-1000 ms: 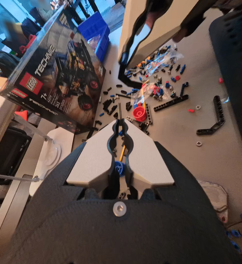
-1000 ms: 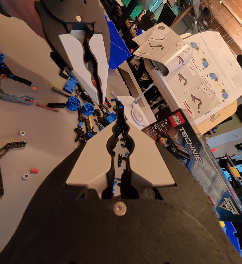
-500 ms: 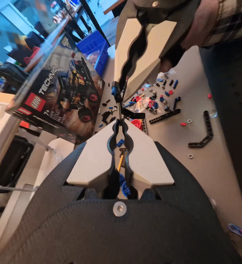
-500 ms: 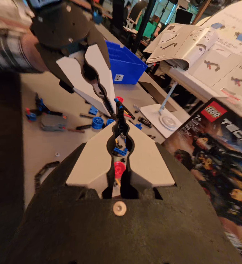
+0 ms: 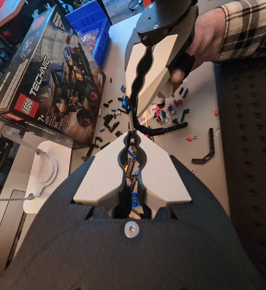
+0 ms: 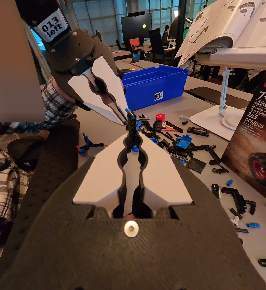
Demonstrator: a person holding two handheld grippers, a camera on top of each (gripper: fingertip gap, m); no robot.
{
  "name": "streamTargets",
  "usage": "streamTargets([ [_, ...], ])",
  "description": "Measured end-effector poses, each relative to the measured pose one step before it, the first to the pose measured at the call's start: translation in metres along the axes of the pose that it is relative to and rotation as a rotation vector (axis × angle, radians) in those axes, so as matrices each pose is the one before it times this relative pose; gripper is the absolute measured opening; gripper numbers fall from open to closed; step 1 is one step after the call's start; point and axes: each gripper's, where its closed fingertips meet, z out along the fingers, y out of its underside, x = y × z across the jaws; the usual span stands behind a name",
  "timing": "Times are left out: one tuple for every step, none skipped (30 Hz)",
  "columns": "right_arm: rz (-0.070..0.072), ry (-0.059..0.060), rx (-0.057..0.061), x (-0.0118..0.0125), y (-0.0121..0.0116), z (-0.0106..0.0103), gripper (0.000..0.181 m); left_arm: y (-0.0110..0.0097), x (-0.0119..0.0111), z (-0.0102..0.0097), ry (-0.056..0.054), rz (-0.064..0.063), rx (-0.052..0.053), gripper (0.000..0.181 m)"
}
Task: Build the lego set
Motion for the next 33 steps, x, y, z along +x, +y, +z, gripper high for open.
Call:
streamTargets([
  [0.0001, 0.0003, -0.0001, 0.00027, 0.00009, -0.00003, 0.005, -0.00060, -0.00061, -0.00032, -0.0046, 0.0043, -0.0064, 0.000],
  [-0.0003, -0.0010, 0.0002, -0.00012, -0.00003, 0.00002, 0.005, 0.00060, -0.00070, 0.00004, -0.0036, 0.0004, -0.0130, 0.000],
  [-0.0034, 0.0018, -0.0021, -0.00013, 0.00014, 0.00007, 0.005, 0.00014, -0.00025, 0.00001, 0.0004, 0.0023, -0.0076, 0.000],
  [-0.0086, 0.0056, -0.0061, 0.00030, 0.00078, 0.00037, 0.005, -0.00051, 0.00000, 0.00002, 0.0011, 0.0003, -0.0032, 0.000],
  [-0.0108, 0.0061, -0.0088, 0.00019, 0.00122, 0.00060, 0.004, -0.00080, -0.00025, -0.00012, 0.0015, -0.0030, -0.0002, 0.000],
  [-0.0096, 0.0052, -0.0091, -0.00006, 0.00132, 0.00068, 0.004, -0.00049, 0.00041, -0.00017, 0.0060, -0.0024, -0.0004, 0.000],
  [-0.0089, 0.0054, -0.0069, -0.00007, 0.00080, 0.00071, 0.005, 0.00038, 0.00028, 0.00013, 0.0034, 0.0024, -0.0059, 0.000],
  [-0.0116, 0.0080, -0.0073, 0.00002, 0.00077, 0.00072, 0.005, 0.00110, -0.00096, 0.00024, -0.0091, 0.0100, -0.0107, 0.000],
  [-0.0165, 0.0112, -0.0145, 0.00038, 0.00163, 0.00087, 0.004, 0.00144, -0.00063, 0.00066, -0.0087, 0.0121, -0.0140, 0.000],
  [-0.0219, 0.0135, -0.0174, 0.00031, 0.00193, 0.00099, 0.004, 0.00039, 0.00149, 0.00064, 0.0028, 0.0115, -0.0076, 0.000],
  [-0.0196, 0.0083, -0.0133, -0.00052, 0.00102, 0.00091, 0.004, 0.00050, 0.00154, 0.00065, 0.0039, 0.0070, -0.0085, 0.000],
  [-0.0146, 0.0069, -0.0112, -0.00065, 0.00042, 0.00069, 0.004, 0.00118, 0.00031, 0.00069, -0.0044, 0.0086, -0.0129, 0.000],
  [-0.0228, 0.0181, -0.0214, 0.00085, 0.00163, 0.00082, 0.004, 0.00170, 0.00013, 0.00050, -0.0048, 0.0123, -0.0176, 0.000],
  [-0.0395, 0.0261, -0.0335, 0.00148, 0.00287, 0.00083, 0.004, 0.00212, 0.00049, 0.00036, -0.0023, 0.0158, -0.0211, 0.000],
  [-0.0465, 0.0225, -0.0392, 0.00018, 0.00289, 0.00101, 0.004, 0.00237, 0.00074, 0.00048, -0.0010, 0.0180, -0.0232, 0.000],
  [-0.0427, 0.0195, -0.0391, -0.00055, 0.00219, 0.00123, 0.003, 0.00272, 0.00071, 0.00063, -0.0025, 0.0192, -0.0265, 0.001],
  [-0.0378, 0.0214, -0.0405, 0.00008, 0.00238, 0.00158, 0.003, 0.00239, 0.00068, 0.00074, -0.0023, 0.0182, -0.0269, 0.001],
  [-0.0375, 0.0227, -0.0399, 0.00024, 0.00271, 0.00179, 0.002, 0.00169, 0.00142, 0.00067, 0.0017, 0.0164, -0.0226, 0.001],
  [-0.0348, 0.0202, -0.0367, -0.00006, 0.00249, 0.00191, 0.000, 0.00112, 0.00215, 0.00094, 0.0077, 0.0114, -0.0196, 0.000],
  [-0.0313, 0.0160, -0.0333, -0.00068, 0.00175, 0.00199, 0.000, 0.00264, 0.00053, 0.00114, -0.0027, 0.0124, -0.0278, 0.001],
  [-0.0328, 0.0148, -0.0326, -0.00109, 0.00155, 0.00210, 0.000, 0.00259, -0.00115, 0.00120, -0.0133, 0.0164, -0.0259, 0.001],
  [-0.0358, 0.0181, -0.0335, -0.00066, 0.00173, 0.00203, 0.000, -0.00033, 0.00049, 0.00070, 0.0007, 0.0020, -0.0029, 0.001],
  [-0.0299, 0.0153, -0.0281, -0.00082, 0.00139, 0.00222, 0.000, -0.00168, 0.00424, 0.00067, 0.0293, -0.0143, 0.0103, 0.001],
  [-0.0114, 0.0041, -0.0167, -0.00138, 0.00074, 0.00227, 0.000, 0.00049, 0.00323, 0.00117, 0.0212, -0.0114, 0.0009, 0.001],
  [0.0033, -0.0064, -0.0070, -0.00200, 0.00057, 0.00200, 0.000, 0.00341, -0.00050, 0.00159, -0.0073, 0.0000, -0.0124, 0.001],
  [0.0094, -0.0140, -0.0009, -0.00237, 0.00111, 0.00139, 0.000, 0.00399, -0.00039, 0.00186, -0.0054, -0.0041, -0.0084, 0.001],
  [0.0120, -0.0179, 0.0114, -0.00259, 0.00005, 0.00058, 0.000, 0.00211, 0.00147, 0.00195, 0.0095, -0.0168, 0.0098, 0.001],
  [0.0225, -0.0213, 0.0220, -0.00271, -0.00140, 0.00006, 0.000, 0.00161, 0.00154, 0.00182, 0.0104, -0.0236, 0.0154, 0.001],
  [0.0286, -0.0260, 0.0090, -0.00283, 0.00041, 0.00021, 0.000, 0.00368, 0.00138, 0.00190, 0.0065, -0.0173, 0.0021, 0.001],
  [0.0117, -0.0121, -0.0136, -0.00091, 0.00407, 0.00060, 0.000, 0.00614, 0.00073, 0.00139, 0.0008, -0.0096, -0.0134, 0.001],
  [-0.0042, 0.0081, -0.0210, 0.00168, 0.00556, 0.00057, 0.000, 0.00537, -0.00061, 0.00017, -0.0066, -0.0105, -0.0081, 0.001],
  [0.0059, -0.0038, -0.0134, -0.00011, 0.00415, 0.00090, 0.000, 0.00471, -0.00006, -0.00080, -0.0009, -0.0183, -0.0018, 0.001],
  [0.0243, -0.0290, -0.0029, -0.00397, 0.00186, 0.00135, 0.000, 0.00568, -0.00085, -0.00140, -0.0024, -0.0184, -0.0036, 0.001],
])
